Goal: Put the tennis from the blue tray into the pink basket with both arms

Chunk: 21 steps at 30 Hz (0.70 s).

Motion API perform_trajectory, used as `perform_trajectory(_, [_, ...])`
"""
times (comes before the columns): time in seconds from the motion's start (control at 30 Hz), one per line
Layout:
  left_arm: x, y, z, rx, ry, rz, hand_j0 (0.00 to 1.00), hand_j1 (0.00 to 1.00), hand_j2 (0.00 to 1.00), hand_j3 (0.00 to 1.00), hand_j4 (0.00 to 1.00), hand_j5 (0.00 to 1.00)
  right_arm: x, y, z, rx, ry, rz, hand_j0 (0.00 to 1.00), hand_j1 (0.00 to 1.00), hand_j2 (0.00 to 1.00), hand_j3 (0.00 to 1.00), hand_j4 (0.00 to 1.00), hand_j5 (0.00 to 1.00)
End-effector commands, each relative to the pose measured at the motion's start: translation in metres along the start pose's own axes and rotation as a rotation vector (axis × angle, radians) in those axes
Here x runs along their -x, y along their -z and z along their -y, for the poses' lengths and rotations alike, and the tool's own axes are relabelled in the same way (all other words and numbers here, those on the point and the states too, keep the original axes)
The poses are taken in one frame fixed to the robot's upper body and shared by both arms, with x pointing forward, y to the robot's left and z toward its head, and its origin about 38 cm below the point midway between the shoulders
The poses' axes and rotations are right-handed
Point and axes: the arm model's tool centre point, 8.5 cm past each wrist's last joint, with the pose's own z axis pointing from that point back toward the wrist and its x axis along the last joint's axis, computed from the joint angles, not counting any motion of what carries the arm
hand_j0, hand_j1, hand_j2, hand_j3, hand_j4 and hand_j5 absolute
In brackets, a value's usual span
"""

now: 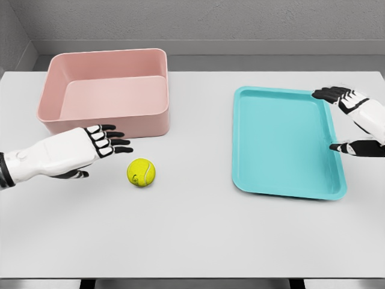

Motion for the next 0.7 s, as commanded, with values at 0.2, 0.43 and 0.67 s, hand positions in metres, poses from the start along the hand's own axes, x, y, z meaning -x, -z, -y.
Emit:
perform_trajectory(0.2, [-0.012, 0.024, 0.011, 0.033, -0.001, 0.058, 1.0, 1.0, 1.0, 1.0, 1.0, 1.0, -0.007, 0.002, -0.012, 0.041, 0.049, 0.015, 1.0, 1.0, 1.0, 1.0, 1.0, 1.0])
perform_trajectory(0.43, [-0.017, 0.042, 0.008, 0.046, 0.015, 0.113, 1.0, 1.0, 1.0, 1.0, 1.0, 1.0, -0.008, 0.003, -0.01, 0.05, 0.06, 0.024, 1.0, 1.0, 1.0, 1.0, 1.0, 1.0])
perform_trajectory(0.67, [-0.014, 0.049, 0.01, 0.071, 0.014, 0.129, 1.0, 1.0, 1.0, 1.0, 1.0, 1.0, -0.008, 0.004, -0.009, 0.051, 0.058, 0.026, 1.0, 1.0, 1.0, 1.0, 1.0, 1.0])
